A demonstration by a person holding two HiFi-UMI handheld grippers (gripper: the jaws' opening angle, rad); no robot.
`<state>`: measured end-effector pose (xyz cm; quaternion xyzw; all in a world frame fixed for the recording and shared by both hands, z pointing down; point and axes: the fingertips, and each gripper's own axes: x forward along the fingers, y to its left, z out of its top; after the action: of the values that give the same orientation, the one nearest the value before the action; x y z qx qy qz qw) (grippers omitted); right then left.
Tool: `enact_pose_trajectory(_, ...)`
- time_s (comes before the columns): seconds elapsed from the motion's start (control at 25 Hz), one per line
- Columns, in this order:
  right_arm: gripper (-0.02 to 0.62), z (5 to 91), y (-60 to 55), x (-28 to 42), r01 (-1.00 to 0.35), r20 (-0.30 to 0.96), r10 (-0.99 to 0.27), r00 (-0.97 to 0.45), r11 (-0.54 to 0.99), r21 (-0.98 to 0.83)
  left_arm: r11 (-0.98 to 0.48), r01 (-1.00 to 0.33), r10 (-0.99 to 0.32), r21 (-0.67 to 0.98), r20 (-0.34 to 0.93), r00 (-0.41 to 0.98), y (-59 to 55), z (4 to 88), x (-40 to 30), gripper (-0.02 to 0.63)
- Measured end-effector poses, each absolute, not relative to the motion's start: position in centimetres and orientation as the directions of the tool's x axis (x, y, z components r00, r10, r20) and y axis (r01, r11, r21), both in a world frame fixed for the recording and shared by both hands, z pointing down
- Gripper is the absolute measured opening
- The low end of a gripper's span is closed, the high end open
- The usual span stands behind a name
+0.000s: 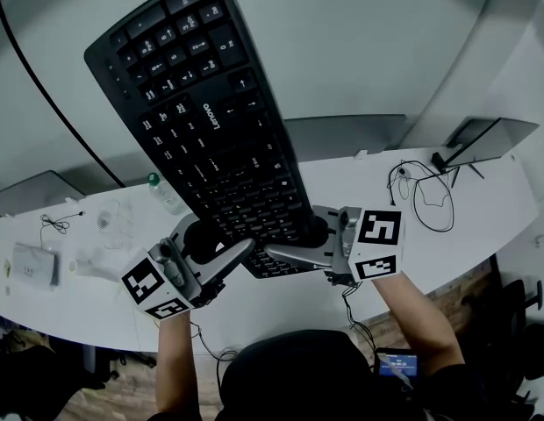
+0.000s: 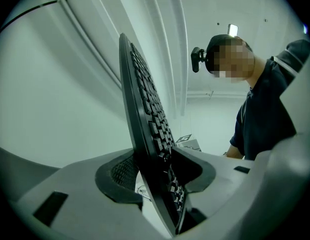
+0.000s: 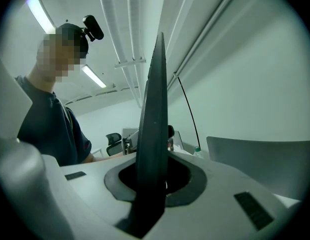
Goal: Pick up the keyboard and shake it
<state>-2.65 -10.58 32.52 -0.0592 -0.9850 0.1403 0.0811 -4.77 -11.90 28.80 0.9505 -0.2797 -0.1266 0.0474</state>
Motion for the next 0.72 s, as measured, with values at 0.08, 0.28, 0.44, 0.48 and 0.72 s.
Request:
enact_pose_trajectory(0.08,0.087,32.6,-10.6,-2.7,0.092,0.140,0.137,-0.981,0.954,-0.287,-0.841,-0.519,-0.541,0.152,-0.215,0.814,-11.8,28.9,-5.1,0.209)
enact_pose_trajectory(0.28,0.086,32.4,-10.1,-3.1,0.065,0.118,0.103,-0.988,0.955,-0.288,-0.802,-0.582,-0.596,0.134,-0.215,0.773,-10.4,29.6,-8.5,0.209)
enact_pose_trajectory(0.44,0.087,32.2,-10.8,-2.6,0.006,0.132,0.042,-0.990,0.966,-0.259,-0.771,-0.629,-0.635,0.102,-0.195,0.747,-9.9,29.8,-9.6,0.207)
enact_pose_trajectory(0.48,0.087,32.3,-11.1,-2.5,-0.009,0.143,0.027,-0.989,0.969,-0.246,-0.762,-0.641,-0.645,0.091,-0.189,0.741,-10.0,29.9,-9.8,0.206)
enact_pose_trajectory(0.72,0.086,32.5,-11.8,-2.0,-0.070,0.213,-0.033,-0.977,0.983,-0.168,-0.725,-0.688,-0.682,0.031,-0.168,0.712,-10.3,28.9,-9.7,0.202)
